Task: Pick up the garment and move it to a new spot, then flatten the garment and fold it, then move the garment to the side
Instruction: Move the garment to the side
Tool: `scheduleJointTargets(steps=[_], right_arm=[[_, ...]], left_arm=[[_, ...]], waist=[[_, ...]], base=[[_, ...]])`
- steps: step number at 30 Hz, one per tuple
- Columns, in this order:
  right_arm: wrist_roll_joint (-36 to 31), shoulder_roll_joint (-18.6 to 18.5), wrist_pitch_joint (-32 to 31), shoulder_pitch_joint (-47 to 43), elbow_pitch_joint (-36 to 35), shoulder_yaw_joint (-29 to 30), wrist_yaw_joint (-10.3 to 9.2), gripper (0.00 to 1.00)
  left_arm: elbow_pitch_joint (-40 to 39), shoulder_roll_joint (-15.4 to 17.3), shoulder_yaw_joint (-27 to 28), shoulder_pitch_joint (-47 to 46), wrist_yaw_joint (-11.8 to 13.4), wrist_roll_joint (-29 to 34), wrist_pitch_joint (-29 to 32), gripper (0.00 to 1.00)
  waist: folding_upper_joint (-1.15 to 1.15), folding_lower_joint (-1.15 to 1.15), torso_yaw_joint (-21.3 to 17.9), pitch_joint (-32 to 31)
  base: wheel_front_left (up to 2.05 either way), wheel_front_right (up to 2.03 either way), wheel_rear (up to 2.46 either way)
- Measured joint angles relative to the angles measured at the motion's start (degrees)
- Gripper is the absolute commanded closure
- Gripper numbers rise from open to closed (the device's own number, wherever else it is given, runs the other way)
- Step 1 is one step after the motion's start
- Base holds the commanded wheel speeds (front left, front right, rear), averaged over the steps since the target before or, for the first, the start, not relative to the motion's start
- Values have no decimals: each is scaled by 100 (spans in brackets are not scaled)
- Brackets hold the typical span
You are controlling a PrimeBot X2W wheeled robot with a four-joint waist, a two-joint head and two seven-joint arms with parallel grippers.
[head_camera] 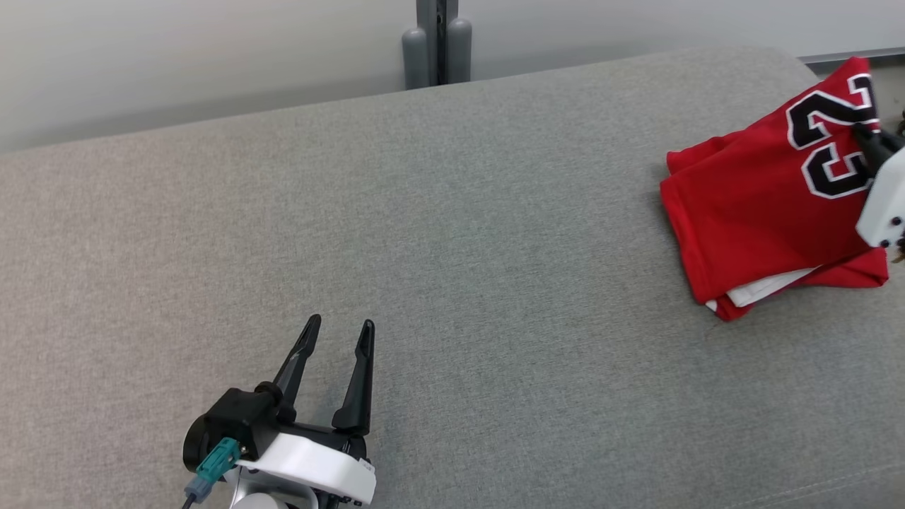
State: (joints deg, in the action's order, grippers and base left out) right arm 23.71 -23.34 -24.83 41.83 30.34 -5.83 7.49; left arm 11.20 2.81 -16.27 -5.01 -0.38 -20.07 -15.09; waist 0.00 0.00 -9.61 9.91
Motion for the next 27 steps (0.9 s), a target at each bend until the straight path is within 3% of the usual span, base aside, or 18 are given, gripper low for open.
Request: scheduleJointTargets(steps=[7, 10, 27], right_arm=[[-313, -437, 310, 227, 370, 44, 1, 100], [-534, -669, 494, 392, 798, 464, 0, 100], [-2284, -645, 980, 801, 2085, 2089, 1, 100]], left_arm=[[5, 0, 44, -105, -56, 127, 0, 0], [2, 3, 57, -222, -96, 243, 0, 0], [-47, 36, 165, -475, -182, 432, 1, 0]], waist=[[0, 0, 139, 303], [0, 0, 241, 560], [0, 0, 612, 1323]], base=[[0, 0, 0], [0, 0, 0], [0, 0, 0]])
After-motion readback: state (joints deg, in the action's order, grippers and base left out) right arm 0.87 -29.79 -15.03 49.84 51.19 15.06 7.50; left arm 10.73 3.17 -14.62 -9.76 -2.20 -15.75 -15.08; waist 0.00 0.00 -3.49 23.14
